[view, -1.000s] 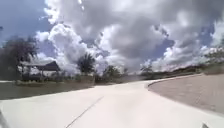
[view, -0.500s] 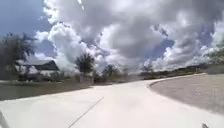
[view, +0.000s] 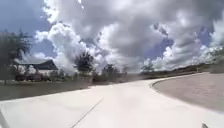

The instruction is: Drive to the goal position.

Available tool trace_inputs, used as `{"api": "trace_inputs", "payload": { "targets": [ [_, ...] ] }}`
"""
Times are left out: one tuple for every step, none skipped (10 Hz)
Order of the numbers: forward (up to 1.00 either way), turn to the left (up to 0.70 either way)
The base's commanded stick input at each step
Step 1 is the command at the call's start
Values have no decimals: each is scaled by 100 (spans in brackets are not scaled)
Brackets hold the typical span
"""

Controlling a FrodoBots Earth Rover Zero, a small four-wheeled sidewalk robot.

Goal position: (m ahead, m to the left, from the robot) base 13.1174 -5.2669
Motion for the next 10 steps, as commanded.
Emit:
{"api": "trace_inputs", "payload": {
  "targets": [
    [85,-20],
    [85,-3],
    [85,0],
    [85,0],
    [85,0],
    [85,-1],
    [85,-32],
    [85,-33],
    [85,-21],
    [85,0]
  ]
}}
